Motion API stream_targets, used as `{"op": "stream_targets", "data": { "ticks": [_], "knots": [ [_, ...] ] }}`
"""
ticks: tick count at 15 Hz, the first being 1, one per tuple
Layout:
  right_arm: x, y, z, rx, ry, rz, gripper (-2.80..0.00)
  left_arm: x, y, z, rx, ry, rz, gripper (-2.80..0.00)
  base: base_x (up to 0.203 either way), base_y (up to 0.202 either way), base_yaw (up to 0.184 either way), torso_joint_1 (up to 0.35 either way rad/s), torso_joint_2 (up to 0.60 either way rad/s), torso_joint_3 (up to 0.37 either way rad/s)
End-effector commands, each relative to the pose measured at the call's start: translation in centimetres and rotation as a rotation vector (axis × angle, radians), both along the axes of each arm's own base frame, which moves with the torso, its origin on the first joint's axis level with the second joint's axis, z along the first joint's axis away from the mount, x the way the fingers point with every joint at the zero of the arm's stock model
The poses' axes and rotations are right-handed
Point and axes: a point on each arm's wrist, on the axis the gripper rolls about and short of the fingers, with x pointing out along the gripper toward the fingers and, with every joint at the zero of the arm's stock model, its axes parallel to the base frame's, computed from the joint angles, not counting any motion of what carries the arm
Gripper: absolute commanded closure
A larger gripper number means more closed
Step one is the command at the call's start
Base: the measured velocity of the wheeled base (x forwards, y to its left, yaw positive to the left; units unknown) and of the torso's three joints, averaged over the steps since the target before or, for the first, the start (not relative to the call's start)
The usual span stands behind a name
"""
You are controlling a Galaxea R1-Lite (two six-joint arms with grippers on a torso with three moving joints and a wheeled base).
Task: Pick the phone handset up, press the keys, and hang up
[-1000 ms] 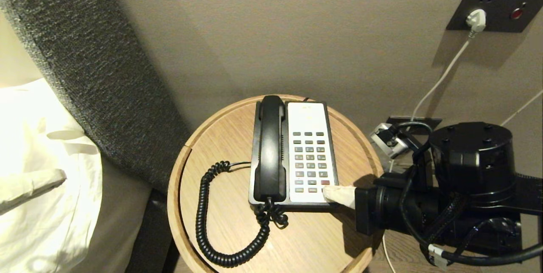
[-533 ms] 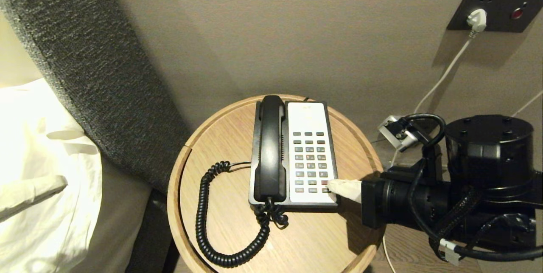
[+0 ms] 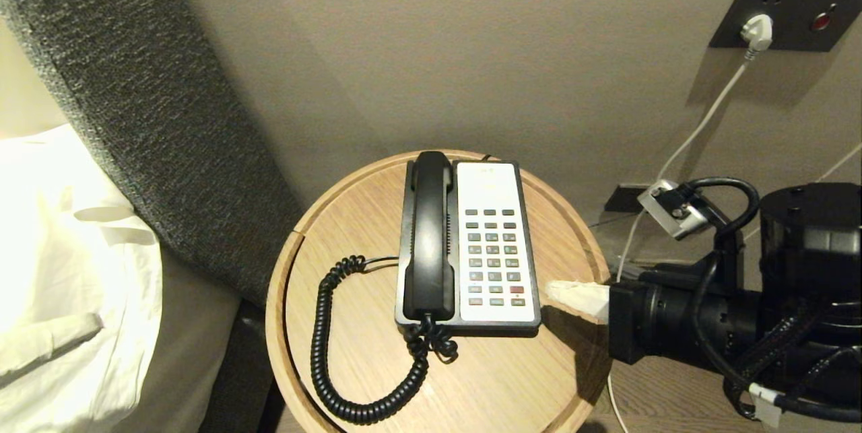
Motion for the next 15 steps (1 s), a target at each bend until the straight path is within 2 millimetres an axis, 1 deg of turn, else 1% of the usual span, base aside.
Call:
{"op": "stream_targets", "data": {
  "ticks": [1,2,4,5,6,7,8,9,11,13,15],
  "knots": [
    [-0.5,-1.6,0.6,0.023,-0.024,-0.042,0.00,-0.7,0.4,-1.5,0.006,0.019,0.025,0.00,0.000,0.000,0.000,0.000,0.00,0.000],
    [-0.5,-2.1,0.5,0.023,-0.025,-0.062,0.00,-0.9,0.5,-1.6,0.005,0.017,0.043,0.00,0.000,0.000,0.000,0.000,0.00,0.000],
    [-1.5,-4.9,1.5,0.060,-0.079,-0.158,0.00,-1.6,1.1,-1.9,-0.003,0.006,0.182,0.00,0.000,0.000,0.000,0.000,0.00,0.000],
    [-2.6,-6.7,2.0,0.085,-0.120,-0.213,0.00,-2.8,1.5,-2.2,-0.010,-0.017,0.250,0.00,0.000,0.000,0.000,0.000,0.00,0.000],
    [-3.7,-8.2,2.1,0.100,-0.149,-0.266,0.00,-4.3,1.7,-2.7,-0.016,-0.047,0.278,0.00,0.000,0.000,0.000,0.000,0.00,0.000],
    [-5.1,-9.6,1.7,0.109,-0.172,-0.321,0.00,-5.6,1.8,-3.6,-0.017,-0.063,0.291,0.00,0.000,0.000,0.000,0.000,0.00,0.000],
    [-6.1,-10.7,1.0,0.108,-0.183,-0.371,0.00,-6.5,1.8,-4.4,-0.014,-0.058,0.305,0.00,0.000,0.000,0.000,0.000,0.00,0.000],
    [-6.9,-11.5,0.4,0.105,-0.194,-0.423,0.00,-7.1,1.8,-5.2,-0.008,-0.049,0.327,0.00,0.000,0.000,0.000,0.000,0.00,0.000],
    [-8.7,-12.9,-0.2,0.119,-0.245,-0.504,0.00,-8.7,1.6,-6.8,0.015,-0.057,0.379,0.00,0.000,0.000,0.000,0.000,0.00,0.000],
    [-10.6,-13.7,-1.2,0.137,-0.286,-0.545,0.00,-9.0,1.6,-9.0,0.063,-0.024,0.396,0.00,0.000,0.000,0.000,0.000,0.00,0.000],
    [-12.9,-14.4,-2.0,0.157,-0.325,-0.564,0.00,-9.0,1.6,-9.6,0.122,-0.033,0.380,0.00,0.000,0.000,0.000,0.000,0.00,0.000]
  ]
}}
